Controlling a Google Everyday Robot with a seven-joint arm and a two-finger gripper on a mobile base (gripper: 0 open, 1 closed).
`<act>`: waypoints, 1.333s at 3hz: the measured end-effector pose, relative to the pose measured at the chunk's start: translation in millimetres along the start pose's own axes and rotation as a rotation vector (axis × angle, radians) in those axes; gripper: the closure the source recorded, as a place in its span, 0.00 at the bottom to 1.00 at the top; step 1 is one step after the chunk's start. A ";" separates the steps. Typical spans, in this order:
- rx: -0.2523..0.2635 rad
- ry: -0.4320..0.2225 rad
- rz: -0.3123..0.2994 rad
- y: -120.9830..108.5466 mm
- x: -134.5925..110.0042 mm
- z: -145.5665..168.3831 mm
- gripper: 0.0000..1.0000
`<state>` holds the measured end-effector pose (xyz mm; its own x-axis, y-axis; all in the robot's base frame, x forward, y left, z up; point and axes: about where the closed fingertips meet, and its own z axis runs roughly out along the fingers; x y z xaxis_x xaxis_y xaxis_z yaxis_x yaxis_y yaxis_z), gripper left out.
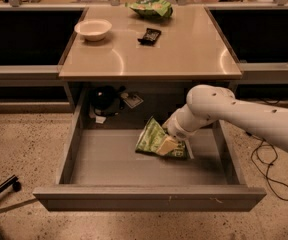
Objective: Pick green jalapeno chip bag from top drawer and place on counter
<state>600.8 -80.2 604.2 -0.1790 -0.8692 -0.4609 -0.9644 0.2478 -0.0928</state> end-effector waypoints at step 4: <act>0.070 -0.129 -0.122 -13.8 -127.1 -161.6 1.00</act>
Offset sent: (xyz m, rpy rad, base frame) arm -0.0048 0.0051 0.1174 0.0783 -0.0960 0.0185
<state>605.4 -42.3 806.7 -0.0310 -0.8335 -0.5517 -0.9607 0.1772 -0.2137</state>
